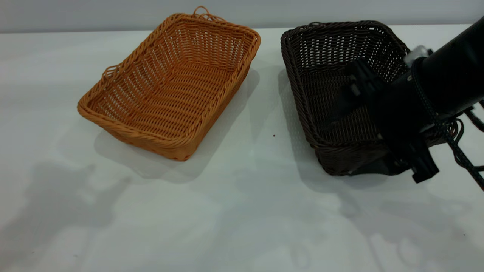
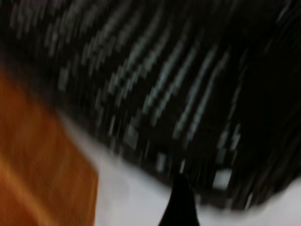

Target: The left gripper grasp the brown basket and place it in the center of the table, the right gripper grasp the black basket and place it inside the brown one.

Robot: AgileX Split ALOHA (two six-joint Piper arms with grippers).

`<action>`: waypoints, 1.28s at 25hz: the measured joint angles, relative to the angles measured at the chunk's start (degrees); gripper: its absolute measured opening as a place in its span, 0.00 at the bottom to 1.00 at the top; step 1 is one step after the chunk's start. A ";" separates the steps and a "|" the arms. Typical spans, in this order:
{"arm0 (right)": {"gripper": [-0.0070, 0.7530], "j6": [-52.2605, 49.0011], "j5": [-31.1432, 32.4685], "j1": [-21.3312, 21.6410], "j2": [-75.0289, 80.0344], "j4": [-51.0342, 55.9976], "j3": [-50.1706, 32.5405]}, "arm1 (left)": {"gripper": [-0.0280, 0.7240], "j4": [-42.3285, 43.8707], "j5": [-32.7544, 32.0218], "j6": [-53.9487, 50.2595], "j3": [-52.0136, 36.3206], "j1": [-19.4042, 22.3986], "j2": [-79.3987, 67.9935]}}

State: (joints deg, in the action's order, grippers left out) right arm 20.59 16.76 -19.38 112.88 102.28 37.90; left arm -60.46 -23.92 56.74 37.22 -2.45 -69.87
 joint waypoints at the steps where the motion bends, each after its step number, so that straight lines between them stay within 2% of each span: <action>1: 0.72 -1.70 -2.17 0.00 0.14 0.04 0.00 | 0.80 0.00 -0.26 0.00 0.00 0.00 0.00; 6: 0.72 -6.84 -9.95 0.00 1.76 0.39 0.45 | 0.80 -0.05 -0.50 0.25 0.00 0.00 0.00; 13: 0.72 -8.80 -10.82 0.00 6.09 0.56 4.75 | 0.80 0.93 0.67 -0.05 1.23 0.00 -2.80; 25: 0.72 -9.04 -17.86 -0.05 7.55 0.61 5.12 | 0.80 12.21 3.71 -4.97 13.19 0.00 -19.83; 32: 0.72 -9.16 -18.14 -0.05 7.97 0.67 5.12 | 0.80 12.81 4.24 -6.43 24.17 0.00 -35.66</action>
State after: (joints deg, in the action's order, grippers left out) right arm 11.43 -1.38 -19.43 120.85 102.95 43.02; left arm -47.65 -19.68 50.31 61.39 -2.45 -105.53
